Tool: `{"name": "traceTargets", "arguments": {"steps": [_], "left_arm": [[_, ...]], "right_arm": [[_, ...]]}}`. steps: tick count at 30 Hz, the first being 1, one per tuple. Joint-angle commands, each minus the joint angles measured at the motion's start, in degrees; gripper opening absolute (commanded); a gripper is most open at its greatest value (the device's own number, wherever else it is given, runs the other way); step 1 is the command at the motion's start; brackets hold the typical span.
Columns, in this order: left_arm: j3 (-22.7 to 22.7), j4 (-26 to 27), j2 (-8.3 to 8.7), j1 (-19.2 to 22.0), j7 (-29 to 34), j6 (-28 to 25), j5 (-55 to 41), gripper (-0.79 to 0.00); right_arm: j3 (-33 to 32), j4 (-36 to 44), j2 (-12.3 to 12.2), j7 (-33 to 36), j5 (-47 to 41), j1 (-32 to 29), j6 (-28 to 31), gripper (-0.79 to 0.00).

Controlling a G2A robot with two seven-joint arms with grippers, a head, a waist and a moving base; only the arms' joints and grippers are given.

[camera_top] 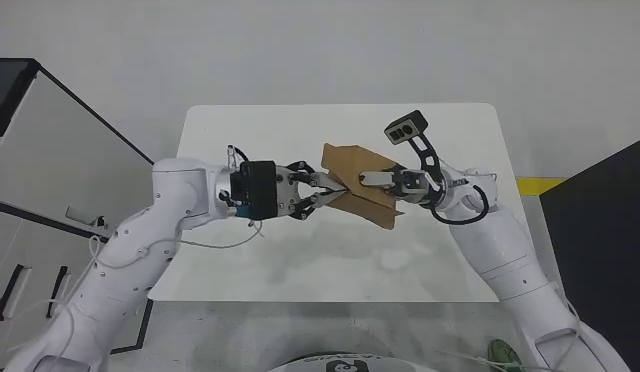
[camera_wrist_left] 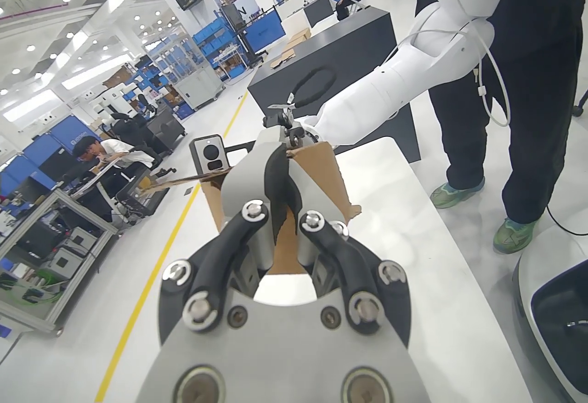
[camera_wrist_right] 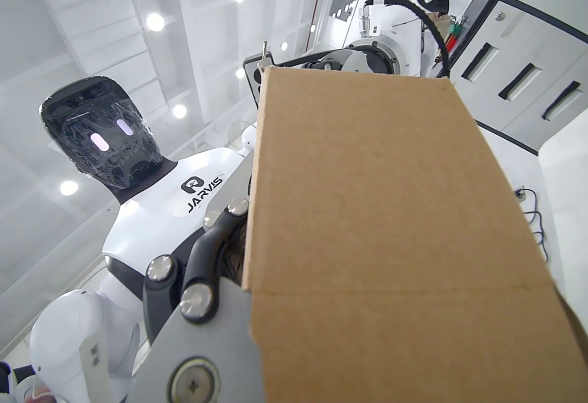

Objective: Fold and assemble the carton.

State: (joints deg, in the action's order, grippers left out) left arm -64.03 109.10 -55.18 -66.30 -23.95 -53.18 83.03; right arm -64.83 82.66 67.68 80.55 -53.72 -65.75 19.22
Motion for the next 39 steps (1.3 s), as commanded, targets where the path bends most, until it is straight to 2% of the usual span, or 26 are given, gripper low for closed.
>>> {"name": "traceTargets", "arguments": {"steps": [1, 6, 17, 31, 39], "left_arm": [[-0.5, -0.2, 0.08, -0.1, 0.2, 0.0, 0.2, -0.785], [-1.1, -0.4, 0.21, -0.6, 0.3, -0.3, 0.4, -0.785], [0.7, -0.6, -0.21, -0.1, 0.1, -0.2, 0.2, -0.785], [-8.4, 1.1, 1.1, -0.9, 1.3, -0.1, 1.3, -0.785], [-10.5, 3.7, 1.4, -0.3, 1.7, -0.4, 1.8, -0.785]], "right_arm": [[-0.2, 0.0, 0.0, 0.0, 0.0, -0.1, 0.0, -0.785], [-0.5, 0.1, 0.0, 0.2, 0.1, -0.3, 0.2, -0.785], [-0.7, -0.1, 0.2, 0.5, 0.1, -0.2, 0.1, -0.785], [-1.5, -1.0, 0.2, 0.6, 1.7, -0.5, -1.1, -0.785], [-1.1, -0.9, -0.1, -0.6, 7.0, -0.3, -3.0, -0.785]]}}
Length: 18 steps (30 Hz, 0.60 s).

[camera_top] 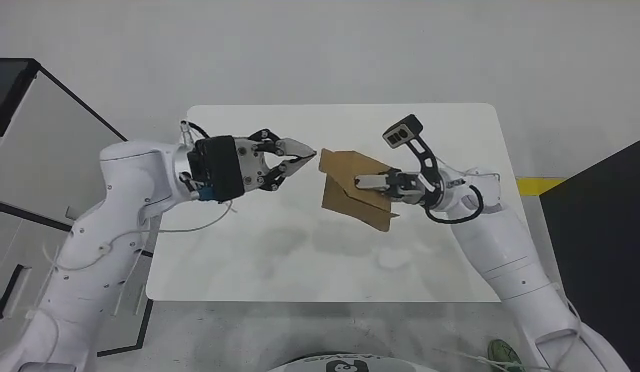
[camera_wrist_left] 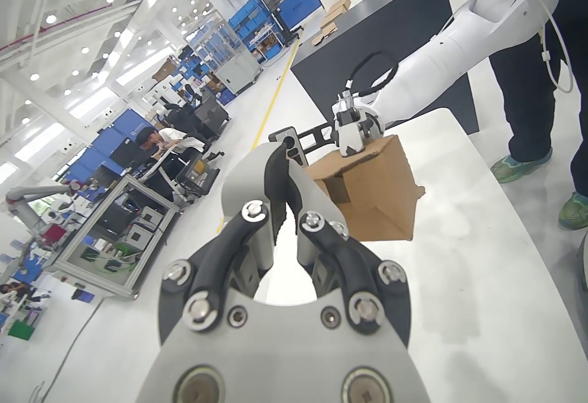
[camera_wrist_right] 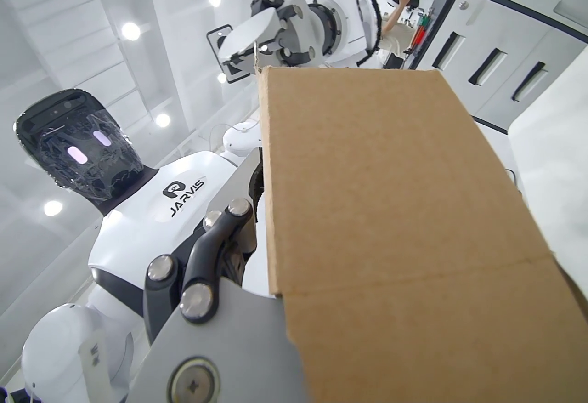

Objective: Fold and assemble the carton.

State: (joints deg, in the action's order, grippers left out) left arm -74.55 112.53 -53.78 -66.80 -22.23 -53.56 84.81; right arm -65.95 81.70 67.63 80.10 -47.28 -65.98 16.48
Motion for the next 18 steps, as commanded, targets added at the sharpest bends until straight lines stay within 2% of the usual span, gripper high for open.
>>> {"name": "traceTargets", "arguments": {"steps": [1, 9, 18], "left_arm": [[0.1, 0.3, 0.0, 0.3, 0.0, -0.2, 0.1, -0.785], [2.7, -0.1, -0.06, 1.3, 1.7, -1.9, 2.4, -0.785], [3.0, -0.8, -0.04, 1.8, 2.5, -2.6, 1.3, -0.785]], "right_arm": [[0.1, 0.2, -0.1, -0.2, 1.0, 0.0, -0.4, -0.785], [-0.1, 0.8, -0.2, -0.5, 1.8, -0.2, -0.2, -0.785], [-1.4, 1.7, -0.3, -0.5, 1.5, -0.5, 2.8, -0.785]]}}
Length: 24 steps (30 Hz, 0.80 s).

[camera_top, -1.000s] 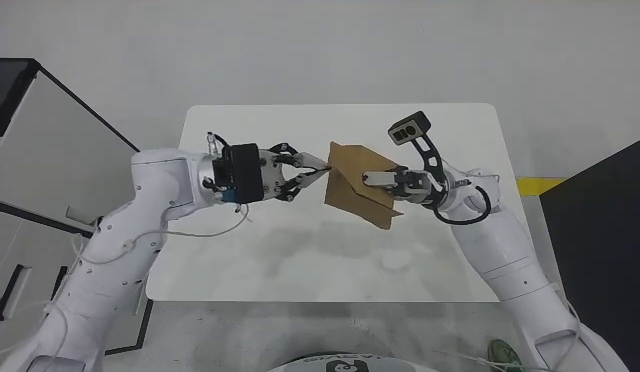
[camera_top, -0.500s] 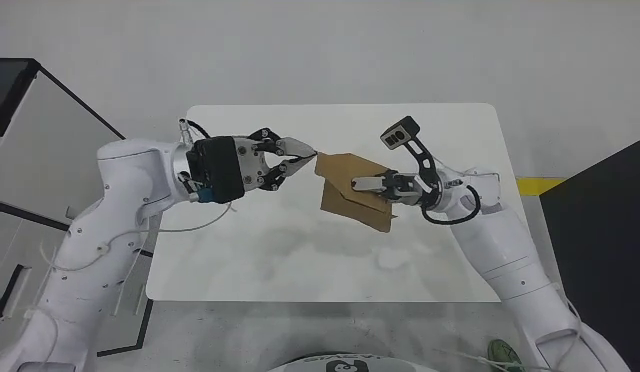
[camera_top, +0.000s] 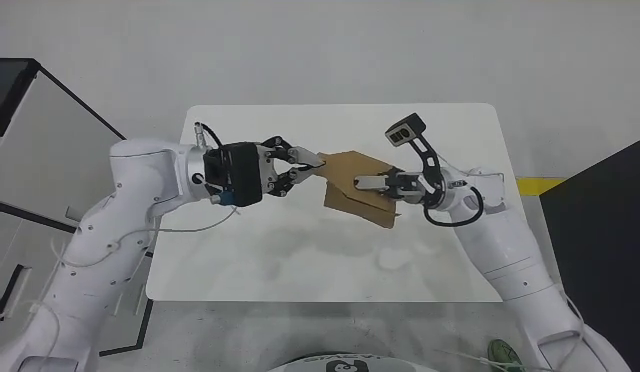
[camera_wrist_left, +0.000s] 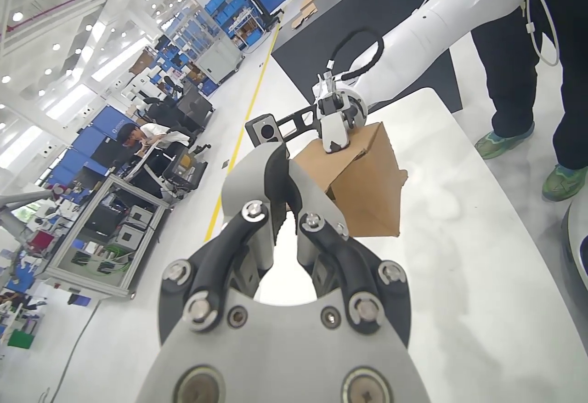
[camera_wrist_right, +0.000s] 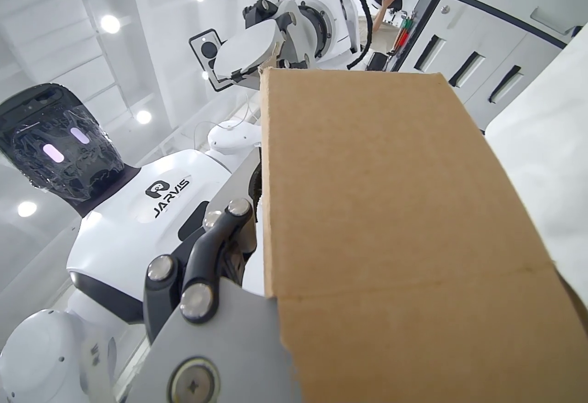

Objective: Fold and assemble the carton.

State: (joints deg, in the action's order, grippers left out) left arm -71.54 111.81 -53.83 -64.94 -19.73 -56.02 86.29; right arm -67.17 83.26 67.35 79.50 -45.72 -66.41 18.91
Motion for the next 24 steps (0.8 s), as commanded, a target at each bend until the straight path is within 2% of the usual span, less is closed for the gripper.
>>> {"name": "traceTargets", "arguments": {"steps": [1, 11, 24], "left_arm": [[0.1, -0.1, 0.02, 0.0, 0.1, -0.2, -0.2, -0.785], [1.4, -0.6, -0.1, -0.4, -0.8, -0.4, -1.6, -0.785], [5.5, -0.3, -0.66, -0.4, -2.9, -0.6, -2.8, -0.785]], "right_arm": [[-0.2, 0.3, 0.0, 0.2, -0.3, -0.1, 0.8, -0.785], [-0.7, 0.7, 0.1, 1.7, -3.0, -0.3, 3.4, -0.785], [-0.9, 1.5, 0.3, 2.8, -6.2, -0.7, 3.1, -0.785]]}}
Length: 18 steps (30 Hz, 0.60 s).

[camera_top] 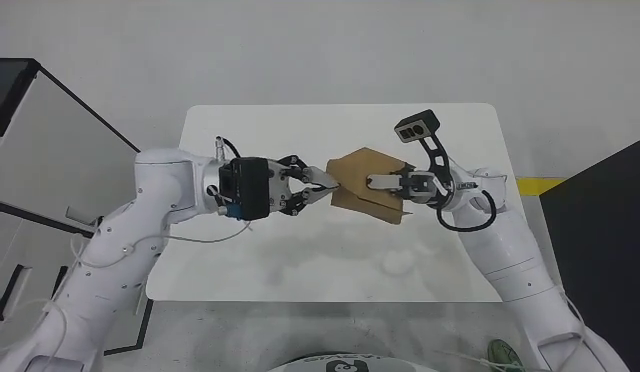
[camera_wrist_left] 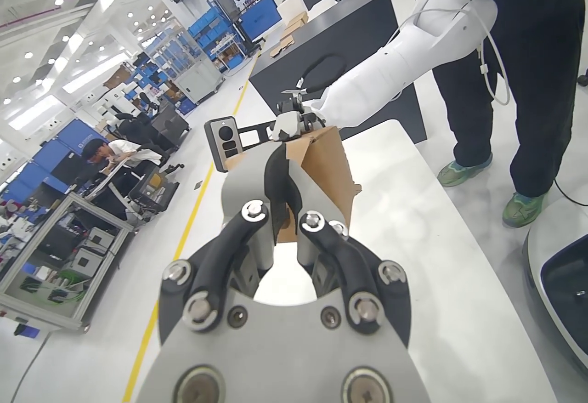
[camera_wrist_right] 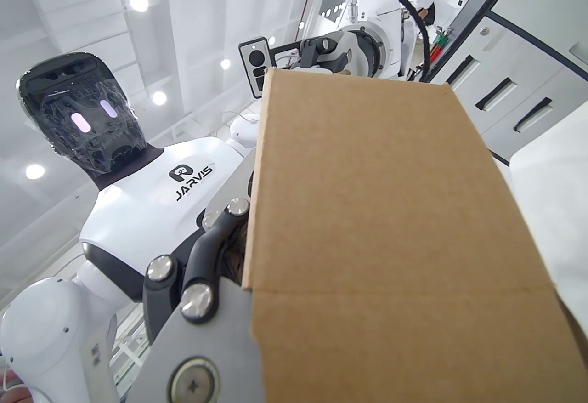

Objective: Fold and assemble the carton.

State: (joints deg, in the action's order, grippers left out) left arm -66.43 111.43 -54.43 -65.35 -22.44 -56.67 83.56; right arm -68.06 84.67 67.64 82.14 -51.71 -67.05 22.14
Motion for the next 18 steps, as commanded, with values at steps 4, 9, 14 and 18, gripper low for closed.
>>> {"name": "traceTargets", "arguments": {"steps": [4, 9, 14, 18], "left_arm": [[1.9, 0.3, -0.32, 0.4, -0.7, 0.2, -0.2, -0.785], [3.1, 0.0, -0.57, 1.0, -1.0, 0.3, 0.1, -0.785], [2.6, -0.7, -0.51, 1.0, -1.2, 0.2, 0.3, -0.785], [1.5, -0.9, -0.32, 0.5, -1.4, 0.1, 0.4, -0.785]], "right_arm": [[0.0, 0.6, 0.1, 0.7, -0.6, -0.1, -0.7, -0.785], [0.1, 1.4, 0.1, 1.7, -0.5, 0.0, -1.7, -0.785], [-0.2, 1.6, 0.1, 2.9, -0.1, 0.1, -2.9, -0.785], [-0.8, 1.6, 0.0, 3.6, 0.4, 0.0, -3.6, -0.785]]}}
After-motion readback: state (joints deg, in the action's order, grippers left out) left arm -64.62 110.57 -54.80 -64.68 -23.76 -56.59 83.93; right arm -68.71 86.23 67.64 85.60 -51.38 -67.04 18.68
